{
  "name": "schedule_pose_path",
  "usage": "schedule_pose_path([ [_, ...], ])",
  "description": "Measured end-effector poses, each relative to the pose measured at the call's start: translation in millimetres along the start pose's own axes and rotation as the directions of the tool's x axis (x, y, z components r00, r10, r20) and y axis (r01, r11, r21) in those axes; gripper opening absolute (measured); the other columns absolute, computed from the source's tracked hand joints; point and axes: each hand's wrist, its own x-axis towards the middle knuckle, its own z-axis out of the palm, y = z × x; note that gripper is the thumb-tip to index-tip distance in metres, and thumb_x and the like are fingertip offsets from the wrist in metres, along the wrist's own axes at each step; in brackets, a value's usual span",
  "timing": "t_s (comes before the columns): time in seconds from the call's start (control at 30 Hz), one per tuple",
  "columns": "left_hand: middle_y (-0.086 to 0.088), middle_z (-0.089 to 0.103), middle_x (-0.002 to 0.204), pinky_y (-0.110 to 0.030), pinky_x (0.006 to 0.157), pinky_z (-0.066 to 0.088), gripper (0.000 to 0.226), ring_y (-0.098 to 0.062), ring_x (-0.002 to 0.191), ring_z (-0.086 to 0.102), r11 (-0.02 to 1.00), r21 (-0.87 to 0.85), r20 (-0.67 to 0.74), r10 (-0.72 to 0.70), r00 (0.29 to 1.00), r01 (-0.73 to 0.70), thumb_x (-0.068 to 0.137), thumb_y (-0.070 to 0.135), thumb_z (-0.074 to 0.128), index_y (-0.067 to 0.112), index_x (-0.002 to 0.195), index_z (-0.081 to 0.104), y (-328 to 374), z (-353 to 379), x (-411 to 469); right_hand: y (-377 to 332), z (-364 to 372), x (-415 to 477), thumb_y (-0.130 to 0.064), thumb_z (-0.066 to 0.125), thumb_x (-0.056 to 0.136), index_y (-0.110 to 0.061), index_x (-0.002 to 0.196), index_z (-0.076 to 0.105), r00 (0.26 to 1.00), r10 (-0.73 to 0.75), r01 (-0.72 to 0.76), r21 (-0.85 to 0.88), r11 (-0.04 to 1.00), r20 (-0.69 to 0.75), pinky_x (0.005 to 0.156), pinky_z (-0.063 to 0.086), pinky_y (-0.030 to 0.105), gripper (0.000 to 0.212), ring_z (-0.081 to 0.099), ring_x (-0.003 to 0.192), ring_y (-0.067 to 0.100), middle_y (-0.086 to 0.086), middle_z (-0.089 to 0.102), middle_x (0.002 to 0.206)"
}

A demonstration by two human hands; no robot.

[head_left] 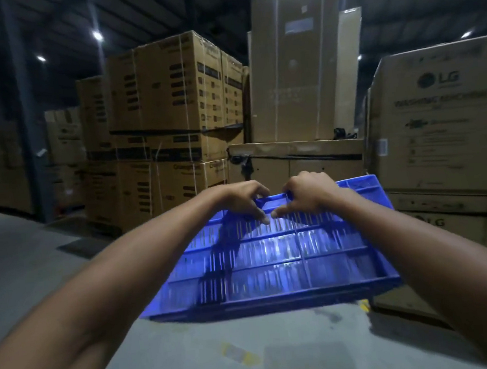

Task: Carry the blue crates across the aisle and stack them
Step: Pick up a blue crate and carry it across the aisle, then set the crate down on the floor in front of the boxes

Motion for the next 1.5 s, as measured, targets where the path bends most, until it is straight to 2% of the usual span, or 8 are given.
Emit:
schedule_pose_path([
  [0.23, 0.004, 0.066, 0.079, -0.038, 0.071, 0.052, 0.026, -0.015, 0.076, 0.062, 0.981, -0.186, 0.071, 0.064, 0.995, -0.05, 0.077, 0.035, 0.082, 0.017, 0.09, 0.068, -77, 20, 93, 25, 66, 74, -0.096, 0.049, 0.056, -0.026, 0.092, 0.071, 0.994, 0.078, -0.085, 0.098, 0.992, 0.072, 0.068, 0.047, 0.035, 0.083, 0.065, 0.087, 0.026, 0.001, 0.07, 0.089],
  [0.43, 0.009, 0.054, 0.077, -0.03, 0.061, 0.038, 0.032, -0.013, 0.072, 0.051, 0.988, -0.068, 0.004, 0.14, 0.99, -0.14, 0.076, 0.04, 0.081, 0.022, 0.082, 0.055, -127, 38, 172, 57, 127, 135, -0.096, 0.051, 0.055, -0.022, 0.081, 0.067, 0.986, 0.143, -0.153, 0.135, 0.979, 0.08, 0.065, 0.045, 0.034, 0.08, 0.063, 0.08, 0.027, 0.001, 0.066, 0.079],
  [0.6, 0.002, 0.059, 0.101, -0.033, 0.073, 0.044, 0.039, -0.018, 0.088, 0.056, 0.984, 0.105, 0.0, 0.148, 0.989, -0.147, 0.08, 0.04, 0.078, 0.021, 0.105, 0.054, -157, 56, 259, 107, 180, 196, -0.091, 0.064, 0.046, -0.021, 0.084, 0.066, 0.894, 0.18, -0.291, 0.225, 0.93, 0.409, 0.072, 0.052, 0.036, 0.08, 0.064, 0.078, 0.02, -0.001, 0.068, 0.083],
  [0.73, 0.001, 0.057, 0.102, -0.036, 0.076, 0.046, 0.045, -0.02, 0.09, 0.055, 0.971, 0.205, 0.048, 0.111, 0.993, -0.119, 0.08, 0.036, 0.079, 0.016, 0.113, 0.055, -176, 55, 331, 162, 226, 244, -0.064, 0.088, 0.047, -0.018, 0.096, 0.072, 0.817, 0.087, -0.302, 0.295, 0.907, 0.57, 0.079, 0.059, 0.037, 0.069, 0.071, 0.079, 0.019, -0.001, 0.074, 0.091],
  [0.9, 0.002, 0.055, 0.1, -0.029, 0.067, 0.043, 0.034, -0.016, 0.086, 0.055, 0.978, 0.207, 0.051, 0.026, 0.998, -0.036, 0.082, 0.031, 0.077, 0.023, 0.102, 0.051, -198, 44, 419, 224, 282, 313, -0.053, 0.089, 0.058, -0.014, 0.077, 0.066, 0.91, 0.063, -0.234, 0.382, 0.894, 0.411, 0.062, 0.049, 0.028, 0.049, 0.061, 0.065, 0.015, -0.008, 0.063, 0.067],
  [1.17, 0.002, 0.058, 0.092, -0.031, 0.073, 0.044, 0.043, -0.019, 0.083, 0.055, 0.964, 0.256, 0.193, -0.126, 0.973, 0.074, 0.067, 0.033, 0.087, 0.021, 0.099, 0.06, -255, 75, 533, 253, 360, 406, -0.064, 0.076, 0.066, -0.027, 0.1, 0.065, 0.985, 0.02, -0.039, 0.106, 0.994, 0.17, 0.067, 0.041, 0.034, 0.051, 0.063, 0.102, 0.027, 0.001, 0.069, 0.104],
  [1.4, 0.005, 0.054, 0.08, -0.037, 0.068, 0.047, 0.028, -0.02, 0.077, 0.055, 0.983, 0.18, 0.119, -0.07, 0.99, 0.048, 0.08, 0.015, 0.076, 0.028, 0.079, 0.052, -348, 117, 643, 275, 460, 494, -0.059, 0.073, 0.076, -0.028, 0.098, 0.064, 0.97, 0.131, -0.155, 0.106, 0.982, 0.203, 0.067, 0.04, 0.035, 0.039, 0.064, 0.094, 0.027, 0.0, 0.067, 0.097],
  [1.5, 0.005, 0.055, 0.081, -0.036, 0.065, 0.042, 0.022, -0.02, 0.078, 0.054, 0.971, 0.24, 0.101, -0.034, 0.994, 0.008, 0.081, 0.018, 0.075, 0.023, 0.088, 0.056, -400, 134, 701, 284, 510, 553, -0.057, 0.078, 0.072, -0.022, 0.088, 0.058, 0.922, 0.234, -0.28, 0.114, 0.953, 0.308, 0.07, 0.041, 0.035, 0.043, 0.062, 0.089, 0.027, 0.001, 0.062, 0.09],
])
